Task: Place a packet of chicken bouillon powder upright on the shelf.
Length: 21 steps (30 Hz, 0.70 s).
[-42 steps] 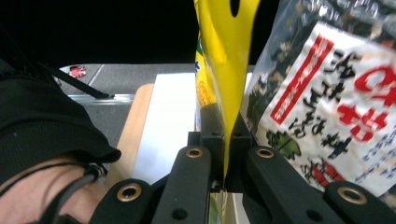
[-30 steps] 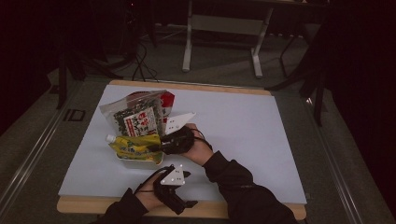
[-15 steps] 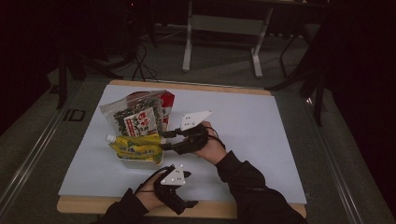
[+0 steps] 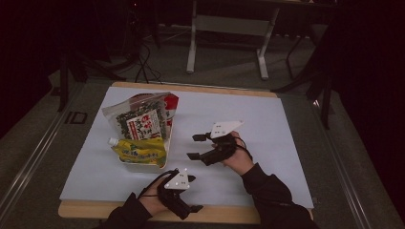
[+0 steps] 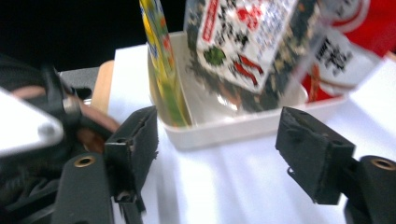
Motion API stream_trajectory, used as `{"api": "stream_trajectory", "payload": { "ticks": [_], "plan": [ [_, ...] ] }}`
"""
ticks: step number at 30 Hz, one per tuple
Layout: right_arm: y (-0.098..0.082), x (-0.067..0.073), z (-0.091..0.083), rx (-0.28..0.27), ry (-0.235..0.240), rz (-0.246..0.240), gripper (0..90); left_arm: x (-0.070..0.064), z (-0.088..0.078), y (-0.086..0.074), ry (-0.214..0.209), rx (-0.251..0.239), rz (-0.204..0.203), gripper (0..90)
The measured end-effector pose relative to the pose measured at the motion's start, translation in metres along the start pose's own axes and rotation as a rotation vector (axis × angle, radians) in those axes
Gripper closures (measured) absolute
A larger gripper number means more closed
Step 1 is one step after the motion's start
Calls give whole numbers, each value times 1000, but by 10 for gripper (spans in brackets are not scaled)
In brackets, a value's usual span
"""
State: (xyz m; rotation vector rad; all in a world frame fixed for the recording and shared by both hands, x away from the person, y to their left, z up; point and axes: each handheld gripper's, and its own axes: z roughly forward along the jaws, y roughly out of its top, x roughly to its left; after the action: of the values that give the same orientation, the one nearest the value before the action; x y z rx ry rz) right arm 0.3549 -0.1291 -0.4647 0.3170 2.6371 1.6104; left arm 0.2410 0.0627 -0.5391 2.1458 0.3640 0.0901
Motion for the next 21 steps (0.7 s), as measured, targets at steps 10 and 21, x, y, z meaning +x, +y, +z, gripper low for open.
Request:
{"api": "stream_trajectory", "payload": {
  "ticks": [10,21],
  "plan": [
    [-36,-6,-20,29,-51,52,235,0,1,0,-3,-2,-3,48],
    [-65,-1,-38,12,-84,108,206,1,0,0,-8,-3,-2,48]
  ]
}}
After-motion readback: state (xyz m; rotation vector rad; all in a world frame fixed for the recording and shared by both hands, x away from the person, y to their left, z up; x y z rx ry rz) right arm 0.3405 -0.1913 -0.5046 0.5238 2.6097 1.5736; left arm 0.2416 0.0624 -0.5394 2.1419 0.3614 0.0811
